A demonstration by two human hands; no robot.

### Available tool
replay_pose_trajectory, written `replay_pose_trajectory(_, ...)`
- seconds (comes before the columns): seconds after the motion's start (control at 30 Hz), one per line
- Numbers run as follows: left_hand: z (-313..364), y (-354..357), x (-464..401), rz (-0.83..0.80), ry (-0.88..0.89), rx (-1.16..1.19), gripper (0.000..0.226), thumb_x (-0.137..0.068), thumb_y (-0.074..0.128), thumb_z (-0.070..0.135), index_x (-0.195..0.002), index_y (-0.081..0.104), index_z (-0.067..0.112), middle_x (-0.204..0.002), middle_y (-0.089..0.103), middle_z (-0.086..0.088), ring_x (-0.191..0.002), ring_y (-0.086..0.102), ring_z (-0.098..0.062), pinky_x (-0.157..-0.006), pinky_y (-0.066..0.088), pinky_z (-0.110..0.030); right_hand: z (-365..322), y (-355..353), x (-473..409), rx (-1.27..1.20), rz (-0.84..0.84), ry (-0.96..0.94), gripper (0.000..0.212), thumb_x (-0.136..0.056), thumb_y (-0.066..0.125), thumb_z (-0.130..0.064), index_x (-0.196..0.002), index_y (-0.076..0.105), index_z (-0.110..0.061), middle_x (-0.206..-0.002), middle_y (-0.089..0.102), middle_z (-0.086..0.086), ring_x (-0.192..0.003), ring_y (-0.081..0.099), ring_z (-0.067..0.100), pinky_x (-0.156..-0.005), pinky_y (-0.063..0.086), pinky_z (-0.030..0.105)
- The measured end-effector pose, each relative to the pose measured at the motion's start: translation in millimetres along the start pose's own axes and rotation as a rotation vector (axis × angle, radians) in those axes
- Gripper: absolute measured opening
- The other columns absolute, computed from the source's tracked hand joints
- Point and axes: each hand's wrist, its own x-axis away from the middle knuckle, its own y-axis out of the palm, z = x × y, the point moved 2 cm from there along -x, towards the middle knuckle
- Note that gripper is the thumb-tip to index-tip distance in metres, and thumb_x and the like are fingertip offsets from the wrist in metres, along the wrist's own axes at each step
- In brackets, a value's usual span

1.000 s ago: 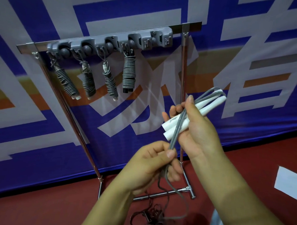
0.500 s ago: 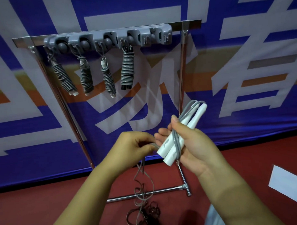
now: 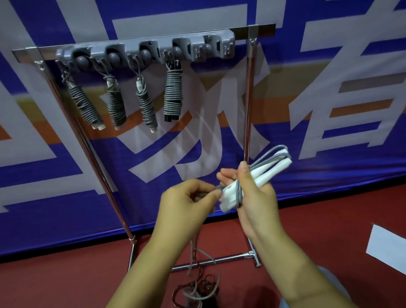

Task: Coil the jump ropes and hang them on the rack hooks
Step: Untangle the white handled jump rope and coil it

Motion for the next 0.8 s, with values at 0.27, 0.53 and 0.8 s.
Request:
replay_pose_trajectory(0.27,-4,23,13,-0.498,-0.701,1.053,0.034,-0.071,0.071,0.034,-0.084,0.071,0.002,-0.055,0.061,-0.005,-0.041,0.058,-0.007,-0.039,0.049,-0.018,-17,8,1,-0.055,-0.047,-0.161,0.035,-0.093,0.051,-0.029,-0.065,0.072,-0.021,-0.079,0.073,0.003,-0.085,0.070,0.015,-0.084,0.052,0.041)
replay_pose_trajectory(0.53,-1,27,10,-0.462,-0.614,1.181,0.004,-0.072,0.068,-0.004,-0.072,0.066,-0.007,-0.081,0.071,-0.023,-0.072,0.073,-0.024,-0.058,0.060,-0.028,-23,8,4,-0.051,-0.103,-0.209,0.025,-0.082,0.054,-0.038,-0.076,0.072,-0.023,-0.085,0.074,0.001,-0.092,0.069,0.016,-0.078,0.055,0.031)
replay_pose_trajectory(0.8,1,32,8,-0.434,-0.497,0.985,0.021,-0.085,0.050,-0.006,-0.068,0.047,0.006,-0.090,0.067,-0.021,-0.041,0.042,-0.003,-0.040,0.033,-0.012,-21,3,-7,-0.150,-0.049,-0.168,0.049,-0.081,0.054,-0.039,-0.109,0.054,0.001,-0.086,0.073,0.001,-0.095,0.070,0.015,-0.074,0.054,0.023)
